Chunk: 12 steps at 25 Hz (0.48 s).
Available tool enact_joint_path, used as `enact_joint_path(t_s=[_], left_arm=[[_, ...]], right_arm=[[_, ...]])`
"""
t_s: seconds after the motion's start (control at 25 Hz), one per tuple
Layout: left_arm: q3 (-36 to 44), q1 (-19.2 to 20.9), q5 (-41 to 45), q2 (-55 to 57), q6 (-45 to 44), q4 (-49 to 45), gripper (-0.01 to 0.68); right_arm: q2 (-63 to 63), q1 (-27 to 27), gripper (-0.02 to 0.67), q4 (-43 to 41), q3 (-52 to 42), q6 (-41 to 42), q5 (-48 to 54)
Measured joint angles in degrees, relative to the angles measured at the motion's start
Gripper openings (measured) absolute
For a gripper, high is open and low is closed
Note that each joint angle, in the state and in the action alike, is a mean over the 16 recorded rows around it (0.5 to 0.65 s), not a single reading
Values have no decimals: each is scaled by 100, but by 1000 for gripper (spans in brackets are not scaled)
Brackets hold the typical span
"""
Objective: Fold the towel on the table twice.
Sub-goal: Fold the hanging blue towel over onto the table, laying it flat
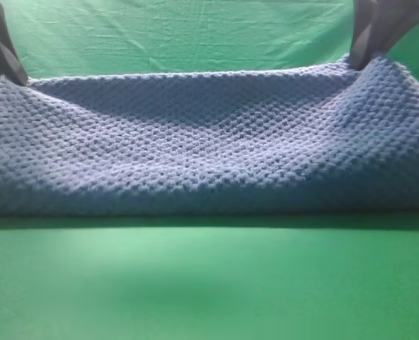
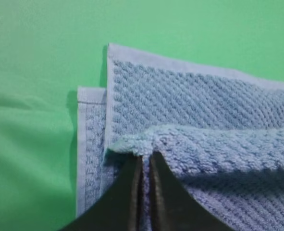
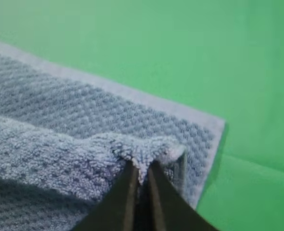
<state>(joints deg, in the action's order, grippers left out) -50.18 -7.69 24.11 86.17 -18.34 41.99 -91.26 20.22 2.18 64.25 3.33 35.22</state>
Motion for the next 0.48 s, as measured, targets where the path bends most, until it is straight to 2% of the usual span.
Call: enact_joint_path(t_s=[0.48], left_arm=[[-453,0,-498,793,-853,815,0]], right_arm=[[-899,-58,0,-91,637,83,-578]])
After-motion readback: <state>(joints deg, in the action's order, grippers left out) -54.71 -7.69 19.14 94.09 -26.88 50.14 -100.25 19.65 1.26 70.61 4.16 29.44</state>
